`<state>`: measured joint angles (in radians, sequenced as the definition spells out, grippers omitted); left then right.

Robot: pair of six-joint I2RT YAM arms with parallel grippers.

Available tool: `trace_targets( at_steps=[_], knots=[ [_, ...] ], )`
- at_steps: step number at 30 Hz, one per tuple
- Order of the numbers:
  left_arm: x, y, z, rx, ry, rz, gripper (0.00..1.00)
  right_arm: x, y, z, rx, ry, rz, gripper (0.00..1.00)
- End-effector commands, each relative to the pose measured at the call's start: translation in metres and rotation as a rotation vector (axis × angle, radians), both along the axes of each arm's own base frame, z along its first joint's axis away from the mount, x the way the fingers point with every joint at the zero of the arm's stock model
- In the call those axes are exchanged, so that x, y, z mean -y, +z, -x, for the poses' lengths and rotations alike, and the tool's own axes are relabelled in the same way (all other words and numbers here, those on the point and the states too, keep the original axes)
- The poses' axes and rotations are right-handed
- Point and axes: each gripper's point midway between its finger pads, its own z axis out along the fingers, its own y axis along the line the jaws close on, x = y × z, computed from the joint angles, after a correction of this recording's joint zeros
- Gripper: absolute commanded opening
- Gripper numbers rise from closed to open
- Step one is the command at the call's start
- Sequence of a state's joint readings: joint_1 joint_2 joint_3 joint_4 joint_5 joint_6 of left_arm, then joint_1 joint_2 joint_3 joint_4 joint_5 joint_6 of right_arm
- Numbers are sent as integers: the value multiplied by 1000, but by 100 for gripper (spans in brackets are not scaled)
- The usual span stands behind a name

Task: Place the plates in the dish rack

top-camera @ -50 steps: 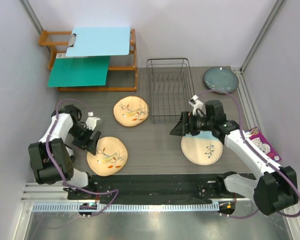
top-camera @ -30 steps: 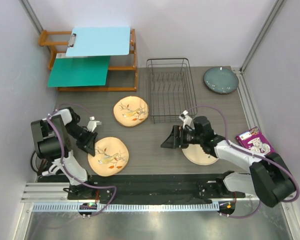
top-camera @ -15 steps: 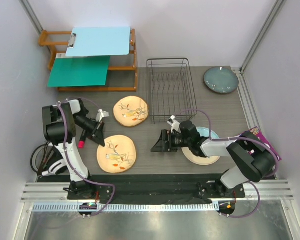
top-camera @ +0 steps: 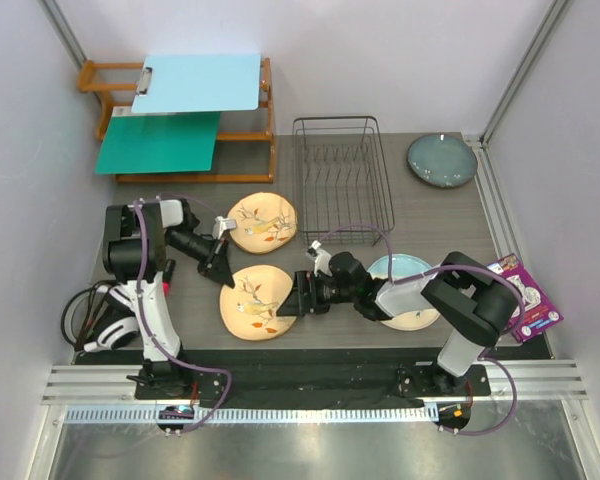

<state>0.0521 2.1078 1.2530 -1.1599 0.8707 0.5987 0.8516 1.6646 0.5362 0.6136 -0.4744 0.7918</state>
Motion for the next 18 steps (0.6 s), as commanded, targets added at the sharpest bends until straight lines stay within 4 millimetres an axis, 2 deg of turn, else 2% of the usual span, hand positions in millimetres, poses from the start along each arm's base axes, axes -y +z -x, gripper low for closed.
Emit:
trace_targets(
  at_steps=[1,5,7,10,12,14,16,17,18],
  knots=[
    [15,-3,1,-68,9,36,0,-9,-4,-18,-25,-99,-3,88],
    [17,-3,3,-91,-11,39,0,-19,6,-29,-27,-130,-39,85],
    [16,-2,5,-97,-19,40,0,-28,18,-38,-5,-133,-66,84],
    [16,-3,6,-109,-25,47,0,-39,35,-46,31,-116,-97,76],
    [17,-4,6,-111,-24,48,0,-43,39,-47,46,-91,-95,67],
    [16,-3,6,-106,-24,46,0,-41,36,-45,42,-77,-65,56],
    [17,-1,6,-101,-25,52,0,-39,34,-43,52,-64,-50,49],
    [17,-3,6,-99,-26,51,0,-39,34,-42,58,-59,-49,41],
    [17,-2,5,-93,-26,48,0,-38,32,-41,59,-56,-44,38]
  ],
)
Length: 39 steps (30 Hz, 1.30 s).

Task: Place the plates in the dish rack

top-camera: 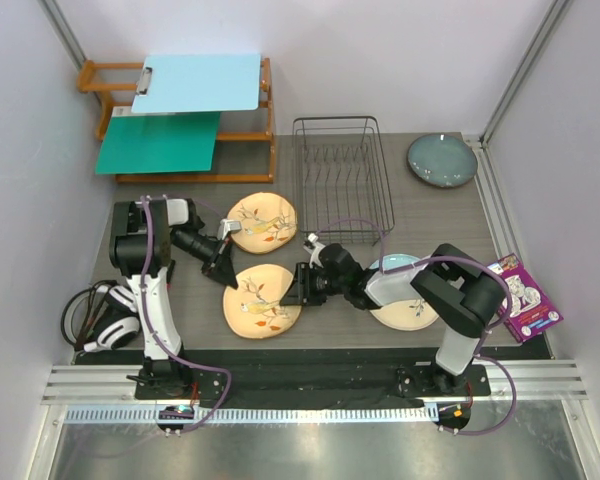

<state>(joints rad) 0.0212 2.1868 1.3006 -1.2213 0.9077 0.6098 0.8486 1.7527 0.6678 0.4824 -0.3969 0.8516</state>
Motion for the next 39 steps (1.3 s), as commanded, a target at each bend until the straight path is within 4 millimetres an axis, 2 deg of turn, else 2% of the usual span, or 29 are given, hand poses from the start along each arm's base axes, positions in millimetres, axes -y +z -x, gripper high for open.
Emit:
trace_targets(
  at_steps=[1,3,4,6,7,9,10,12,13,14,15,17,19,20,22,23,25,26,28,29,30,31,32,33,34,35,36,38,39],
  knots=[
    [4,-1,2,-14,-3,8,0,-24,46,-16,148,42,-120,30],
    [4,0,2,-8,-4,9,0,-25,48,-12,154,60,-121,20],
    [4,1,2,-7,-4,9,0,-23,47,-10,159,75,-112,2],
    [4,4,1,12,-5,13,6,-21,51,-8,172,90,-105,1],
    [4,5,2,18,-6,14,27,-19,51,-4,177,108,-92,1],
    [6,11,2,51,-12,28,49,-14,54,4,178,149,-81,1],
    [4,19,0,82,3,40,73,-13,61,5,207,171,-81,1],
    [1,31,-5,120,39,74,85,-9,68,5,205,208,-50,1],
    [-4,45,-9,150,61,81,99,-7,76,1,242,226,-47,1],
    [-6,52,-12,171,62,82,100,-9,91,-6,266,229,-55,1],
    [-12,60,-15,212,66,84,99,-4,91,-6,260,236,-29,1],
    [-18,87,-23,307,78,72,99,0,112,-16,334,241,-22,1],
    [-26,117,-31,412,121,50,100,8,117,-17,331,248,14,1],
    [-30,130,-37,475,131,36,99,8,139,-25,397,251,3,1],
    [-41,145,-43,524,191,-70,100,15,151,-30,417,245,50,1],
    [-46,161,-47,616,224,-133,99,13,181,-44,479,221,41,1],
    [-60,170,-57,728,287,-245,99,25,195,-56,524,203,125,1],
    [-61,188,-50,820,292,-262,100,24,234,-69,602,177,111,1],
    [-64,190,-46,894,312,-293,100,36,250,-90,691,157,209,1],
    [-63,195,-42,923,331,-295,99,38,289,-105,776,108,195,1],
    [-63,200,-38,989,342,-297,100,57,296,-135,803,21,261,1],
    [-61,204,-36,1023,354,-297,99,65,309,-151,832,-28,278,1],
    [-62,207,-35,1035,390,-302,100,78,347,-171,902,-114,273,1],
    [-62,215,-32,1071,422,-306,100,101,352,-199,914,-193,317,1],
    [-64,218,-38,1098,457,-314,100,124,381,-219,962,-306,340,1],
    [-66,221,-39,1082,507,-327,99,141,390,-231,971,-373,359,1],
    [-65,222,-41,1076,517,-329,99,170,398,-252,980,-485,404,1],
    [-68,225,-48,1065,547,-365,100,214,415,-273,1004,-723,479,1],
    [-66,224,-50,1054,552,-371,100,233,415,-279,995,-829,531,1]
  ],
)
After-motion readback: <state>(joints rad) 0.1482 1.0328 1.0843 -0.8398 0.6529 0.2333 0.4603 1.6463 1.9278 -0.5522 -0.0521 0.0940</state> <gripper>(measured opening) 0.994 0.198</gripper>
